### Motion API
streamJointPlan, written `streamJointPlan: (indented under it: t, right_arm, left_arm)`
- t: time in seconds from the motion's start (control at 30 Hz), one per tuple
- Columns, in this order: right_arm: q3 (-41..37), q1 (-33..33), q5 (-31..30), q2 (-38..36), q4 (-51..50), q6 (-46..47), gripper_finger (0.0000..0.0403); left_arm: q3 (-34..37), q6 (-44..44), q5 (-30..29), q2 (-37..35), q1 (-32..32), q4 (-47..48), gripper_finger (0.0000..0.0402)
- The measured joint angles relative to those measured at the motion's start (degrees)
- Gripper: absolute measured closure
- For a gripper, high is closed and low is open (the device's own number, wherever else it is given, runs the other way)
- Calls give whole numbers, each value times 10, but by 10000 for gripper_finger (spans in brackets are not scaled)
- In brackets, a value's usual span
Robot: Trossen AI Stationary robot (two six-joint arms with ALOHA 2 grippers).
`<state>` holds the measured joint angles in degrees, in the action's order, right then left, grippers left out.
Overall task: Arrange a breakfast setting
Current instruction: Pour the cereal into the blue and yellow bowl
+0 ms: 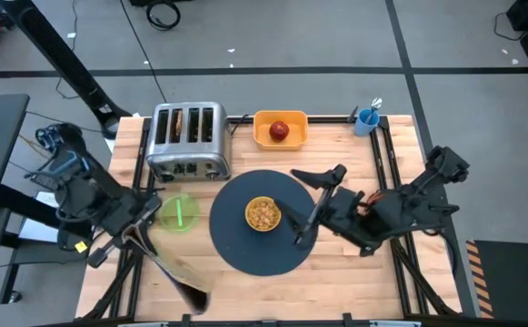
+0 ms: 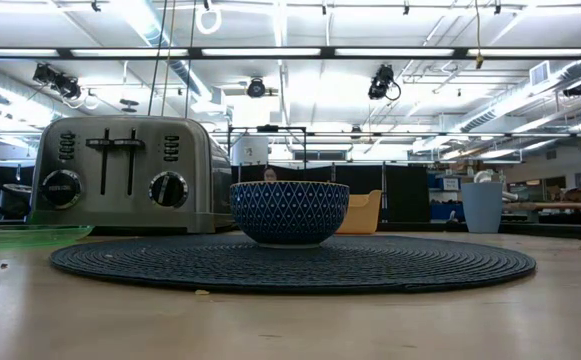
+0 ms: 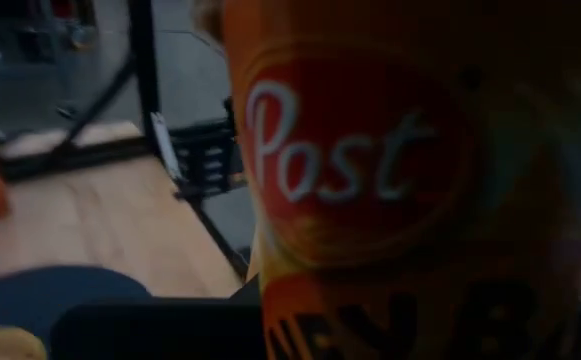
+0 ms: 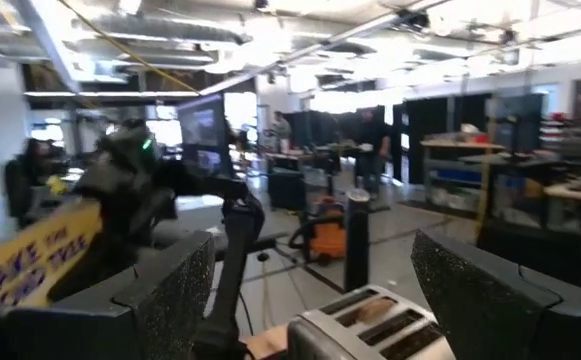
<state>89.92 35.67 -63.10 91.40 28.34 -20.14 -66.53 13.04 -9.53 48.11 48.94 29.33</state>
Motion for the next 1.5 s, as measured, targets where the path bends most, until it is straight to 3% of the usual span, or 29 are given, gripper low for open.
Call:
streamJointPlan:
  t: [0.27, 0.5, 0.77, 1.1, 1.5]
  right_arm:
    - [40, -2, -51, 48, 3, 15, 61]
    - [43, -2, -90, 58, 8, 41, 61]
    - [43, -1, -112, 60, 9, 69, 61]
    - [42, -1, -114, 60, 0, 92, 61]
    - [42, -10, -109, 60, -14, 101, 59]
  left_arm:
    - [229, 45, -1, -141, 83, -144, 385]
    - [317, 49, -43, -210, 141, -156, 385]
    - [354, 8, -64, -215, 163, -169, 385]
    - [397, 58, -70, -216, 180, -195, 381]
    - [397, 86, -66, -217, 185, -185, 277]
